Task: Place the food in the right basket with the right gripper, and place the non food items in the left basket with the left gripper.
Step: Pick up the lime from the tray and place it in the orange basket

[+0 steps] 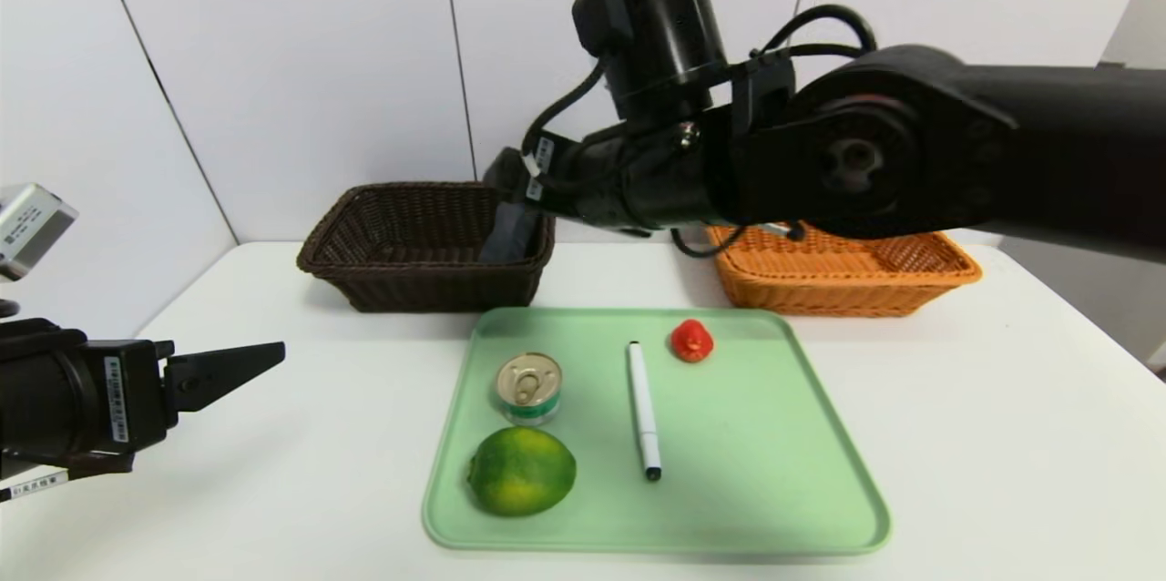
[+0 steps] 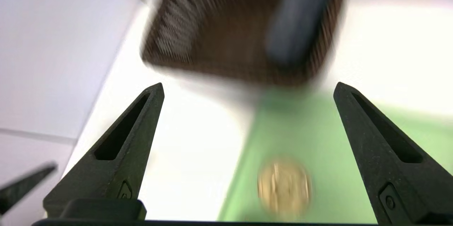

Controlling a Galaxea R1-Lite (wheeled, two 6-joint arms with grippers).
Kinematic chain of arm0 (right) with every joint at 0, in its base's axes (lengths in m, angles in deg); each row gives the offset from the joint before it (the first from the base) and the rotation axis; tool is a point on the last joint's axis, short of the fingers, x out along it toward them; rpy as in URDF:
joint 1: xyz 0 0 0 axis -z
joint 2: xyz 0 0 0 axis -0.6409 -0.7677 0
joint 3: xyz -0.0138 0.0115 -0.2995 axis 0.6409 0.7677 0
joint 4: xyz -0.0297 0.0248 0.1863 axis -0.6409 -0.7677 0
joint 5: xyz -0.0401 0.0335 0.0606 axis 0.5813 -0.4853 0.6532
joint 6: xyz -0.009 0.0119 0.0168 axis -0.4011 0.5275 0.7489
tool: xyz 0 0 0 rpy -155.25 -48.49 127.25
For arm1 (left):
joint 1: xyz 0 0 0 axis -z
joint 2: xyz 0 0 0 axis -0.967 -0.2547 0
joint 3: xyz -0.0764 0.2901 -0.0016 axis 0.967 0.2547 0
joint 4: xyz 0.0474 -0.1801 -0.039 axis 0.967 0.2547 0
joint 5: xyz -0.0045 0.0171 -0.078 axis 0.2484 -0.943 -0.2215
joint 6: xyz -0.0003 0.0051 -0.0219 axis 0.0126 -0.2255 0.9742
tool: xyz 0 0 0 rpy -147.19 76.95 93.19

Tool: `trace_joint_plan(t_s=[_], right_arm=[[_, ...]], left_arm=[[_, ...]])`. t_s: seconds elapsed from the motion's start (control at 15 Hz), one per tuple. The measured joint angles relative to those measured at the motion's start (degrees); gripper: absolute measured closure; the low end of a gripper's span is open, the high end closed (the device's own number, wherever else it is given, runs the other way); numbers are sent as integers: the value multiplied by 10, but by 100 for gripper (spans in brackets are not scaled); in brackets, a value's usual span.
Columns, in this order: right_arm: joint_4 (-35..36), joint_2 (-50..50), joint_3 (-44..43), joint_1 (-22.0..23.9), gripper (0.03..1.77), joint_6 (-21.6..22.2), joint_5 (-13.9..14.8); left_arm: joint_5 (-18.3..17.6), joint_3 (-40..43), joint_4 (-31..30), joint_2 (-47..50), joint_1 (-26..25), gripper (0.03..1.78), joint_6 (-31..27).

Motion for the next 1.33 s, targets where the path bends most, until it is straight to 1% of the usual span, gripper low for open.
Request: trace_joint_plan(t_s=[0.07,0.13,0.2,0.33,0.4,0.47,0.53,0.67,0.73,0.8,0.87,0.93,1.07,1.13,1.33], right_arm=[[-69,12,0,-3,14,48,-8],[-134,22,0,-6,13,99,-27],[-184,31,0,-8,13,144,-58],[-251,47,-1,-12,12,227,-140],[-270,51,-1,-14,11,272,-181],[-275,50,-2,-14,11,310,-210],[-276,46,-2,-14,11,343,-233],[-275,30,-2,-14,11,397,-268],[-275,19,-2,-14,11,419,-283],[-274,9,-2,-14,11,435,-289],[-274,-1,-2,-14,11,445,-292],[-275,-10,-1,-13,11,449,-301],[-283,-22,-1,-11,10,459,-333],[-287,-28,-1,-9,10,466,-341],[-299,-42,-1,-7,10,471,-343]], left_arm=[[0,2,0,2,0,12,0],[0,3,0,3,0,12,1],[-1,3,0,4,0,12,4],[0,3,0,7,0,12,5],[-1,3,0,9,0,12,5],[0,3,0,11,0,12,5],[0,3,0,12,0,12,5],[-1,3,0,16,0,12,5],[-1,4,1,17,0,12,5],[-1,6,1,19,0,12,5],[-1,6,1,21,0,12,5],[-1,7,1,23,0,12,5],[-1,7,1,27,0,12,5],[0,7,1,29,0,12,5],[0,8,1,33,0,12,5]])
